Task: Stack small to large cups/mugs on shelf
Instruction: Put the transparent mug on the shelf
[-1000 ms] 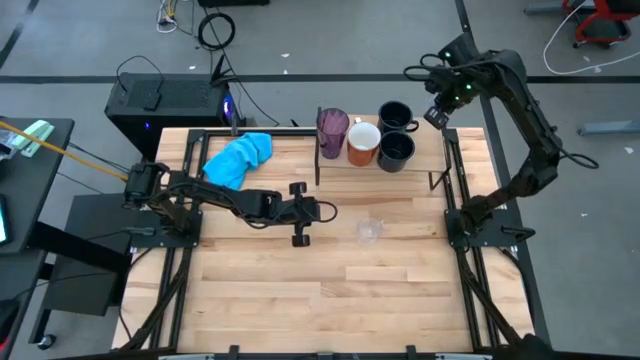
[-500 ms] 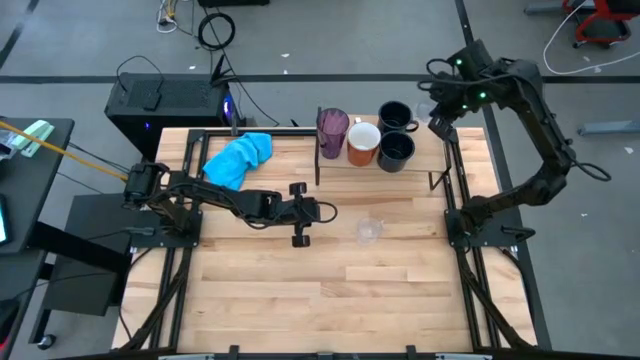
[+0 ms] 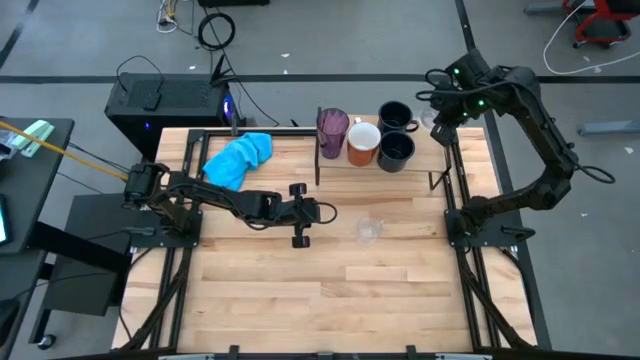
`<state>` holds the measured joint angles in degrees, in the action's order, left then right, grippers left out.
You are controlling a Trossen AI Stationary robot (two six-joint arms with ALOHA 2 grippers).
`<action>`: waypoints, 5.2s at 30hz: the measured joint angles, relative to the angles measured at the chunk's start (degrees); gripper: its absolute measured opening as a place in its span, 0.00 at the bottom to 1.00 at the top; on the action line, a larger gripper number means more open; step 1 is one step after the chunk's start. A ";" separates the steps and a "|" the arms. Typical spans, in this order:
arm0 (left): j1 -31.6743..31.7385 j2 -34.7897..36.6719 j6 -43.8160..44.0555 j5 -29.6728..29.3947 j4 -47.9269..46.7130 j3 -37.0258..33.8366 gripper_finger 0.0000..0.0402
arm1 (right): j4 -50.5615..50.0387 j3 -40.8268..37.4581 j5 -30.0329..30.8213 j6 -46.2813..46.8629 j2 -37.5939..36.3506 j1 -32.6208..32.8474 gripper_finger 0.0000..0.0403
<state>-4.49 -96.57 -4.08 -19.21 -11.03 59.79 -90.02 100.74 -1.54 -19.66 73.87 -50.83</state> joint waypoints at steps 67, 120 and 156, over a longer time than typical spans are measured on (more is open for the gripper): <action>0.02 0.00 -0.04 -0.01 0.00 0.00 0.06 | 6.36 -15.51 4.50 -8.38 3.06 0.09 0.31; 0.00 0.37 0.50 -0.02 -2.26 0.00 0.05 | 32.46 -30.90 4.31 21.56 19.39 64.52 0.35; 0.00 0.37 0.57 -0.02 -2.70 0.00 0.04 | 33.80 -35.13 7.22 19.89 19.41 62.70 0.02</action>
<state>-4.49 -96.20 -3.51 -19.22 -13.72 59.79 -56.22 65.62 5.68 0.23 93.29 11.87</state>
